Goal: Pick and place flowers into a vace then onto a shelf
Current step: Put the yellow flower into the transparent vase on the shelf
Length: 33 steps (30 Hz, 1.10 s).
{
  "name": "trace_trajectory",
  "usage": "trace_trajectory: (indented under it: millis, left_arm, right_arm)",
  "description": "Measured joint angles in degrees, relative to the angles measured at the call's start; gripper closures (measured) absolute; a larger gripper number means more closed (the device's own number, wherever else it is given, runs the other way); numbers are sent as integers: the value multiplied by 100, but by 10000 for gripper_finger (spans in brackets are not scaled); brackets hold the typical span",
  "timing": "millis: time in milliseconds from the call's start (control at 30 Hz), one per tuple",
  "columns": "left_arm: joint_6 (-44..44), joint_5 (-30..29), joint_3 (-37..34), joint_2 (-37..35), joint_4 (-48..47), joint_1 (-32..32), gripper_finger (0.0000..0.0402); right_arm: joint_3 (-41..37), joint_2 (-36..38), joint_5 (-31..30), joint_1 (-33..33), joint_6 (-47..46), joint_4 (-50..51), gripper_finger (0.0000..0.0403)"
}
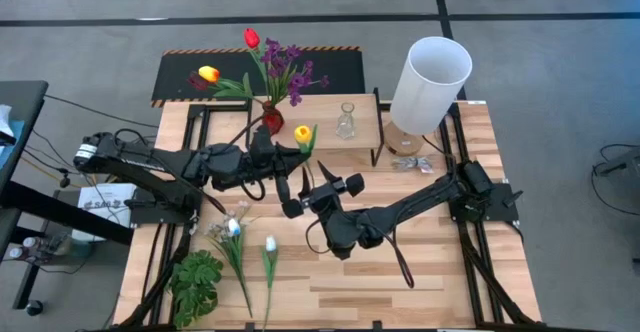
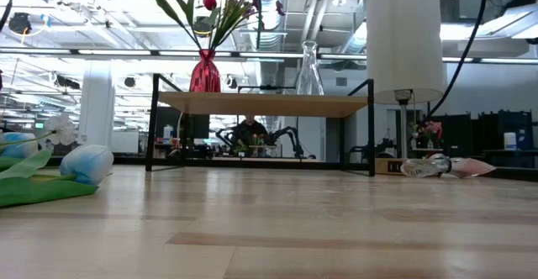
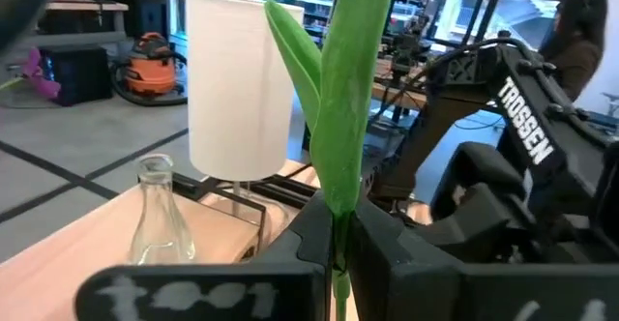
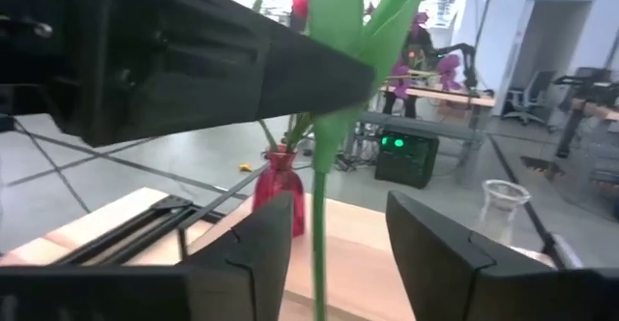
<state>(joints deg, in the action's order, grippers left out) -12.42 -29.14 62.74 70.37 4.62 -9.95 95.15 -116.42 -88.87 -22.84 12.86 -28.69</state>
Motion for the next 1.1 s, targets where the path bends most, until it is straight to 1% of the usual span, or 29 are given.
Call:
trace_trajectory:
  millis: [167, 567, 600, 767, 867, 1000, 1100]
  left_arm:
    - [-68, 183, 0, 0, -8, -133, 399]
    - [-67, 168, 0, 0, -107, -214, 398]
    - [-67, 168, 0, 0, -107, -214, 397]
    - [-66, 161, 0, 0, -118, -214, 392]
    - [-66, 159, 0, 0, -122, -214, 391]
    - [-60, 173, -2, 0, -126, -214, 389]
    - [-39, 190, 0, 0, -150, -214, 377]
  right_arm:
    - [0, -2, 236, 8, -238, 41, 279]
    - [0, -7, 303, -5, -236, 120, 391]
    - [0, -7, 304, -5, -236, 130, 395]
    - [0, -7, 280, -5, -236, 133, 391]
    - [0, -7, 277, -5, -234, 135, 399]
    - [0, -7, 263, -15, -235, 134, 399]
    - [0, -7, 205, -41, -195, 133, 400]
